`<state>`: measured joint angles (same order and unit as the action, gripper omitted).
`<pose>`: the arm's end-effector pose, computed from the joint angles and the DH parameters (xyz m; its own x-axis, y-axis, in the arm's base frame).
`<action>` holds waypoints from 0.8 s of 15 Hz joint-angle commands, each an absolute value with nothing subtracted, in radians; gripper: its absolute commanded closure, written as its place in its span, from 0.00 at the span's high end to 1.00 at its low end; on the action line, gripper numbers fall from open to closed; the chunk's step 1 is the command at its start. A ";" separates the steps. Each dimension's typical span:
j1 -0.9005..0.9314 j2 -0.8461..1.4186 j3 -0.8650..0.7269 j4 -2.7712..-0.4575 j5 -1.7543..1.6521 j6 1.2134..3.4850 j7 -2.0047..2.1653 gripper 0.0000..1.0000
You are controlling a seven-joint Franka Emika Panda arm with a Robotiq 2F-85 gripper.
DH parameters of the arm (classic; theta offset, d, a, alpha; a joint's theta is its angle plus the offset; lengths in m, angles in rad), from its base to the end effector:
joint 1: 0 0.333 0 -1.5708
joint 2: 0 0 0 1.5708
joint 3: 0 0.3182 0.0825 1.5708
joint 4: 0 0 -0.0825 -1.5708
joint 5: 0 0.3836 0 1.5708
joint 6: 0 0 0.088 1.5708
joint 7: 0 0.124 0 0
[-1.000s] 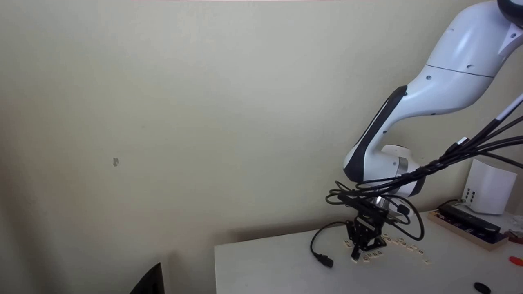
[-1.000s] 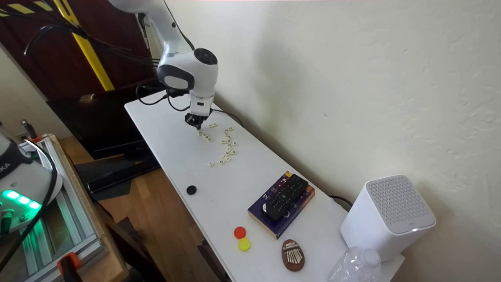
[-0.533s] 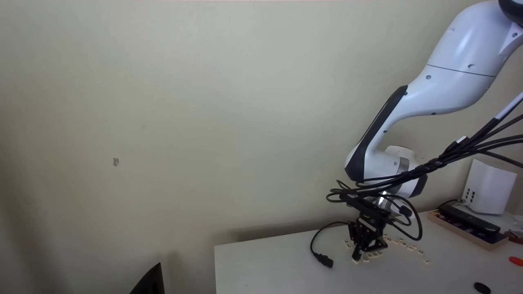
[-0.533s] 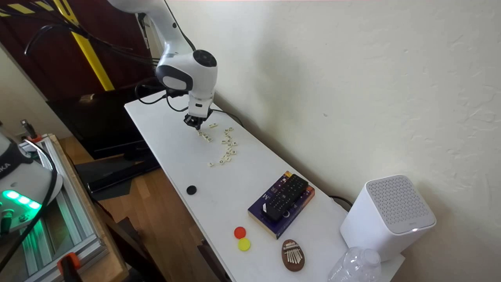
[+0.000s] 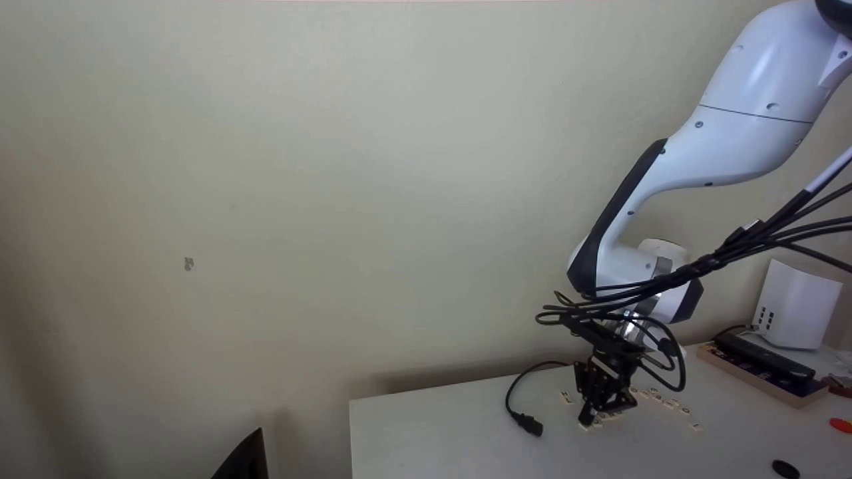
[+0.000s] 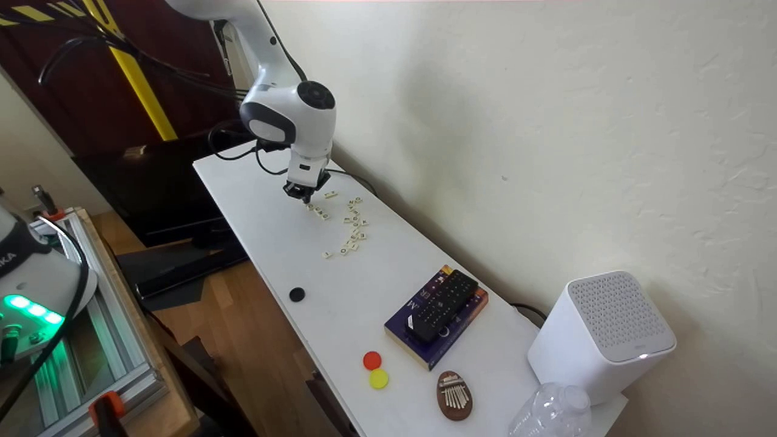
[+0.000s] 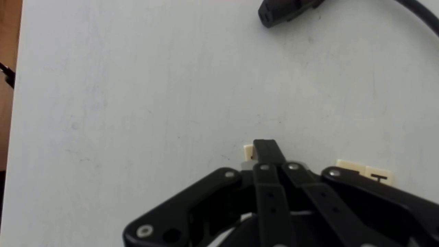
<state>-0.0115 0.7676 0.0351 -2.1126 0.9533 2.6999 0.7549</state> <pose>0.5129 -0.0068 0.0145 -0.0781 -0.9260 -0.3693 -0.9969 0.0687 0.0385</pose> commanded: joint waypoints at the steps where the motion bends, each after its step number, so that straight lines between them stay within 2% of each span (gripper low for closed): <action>1: -0.005 0.781 0.019 -2.135 1.000 2.719 0.737 0.00; 12: 0.009 0.777 -0.001 -2.134 0.992 2.716 0.740 0.00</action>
<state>-0.0075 0.7640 0.0168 -2.1189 0.9746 2.6998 0.7545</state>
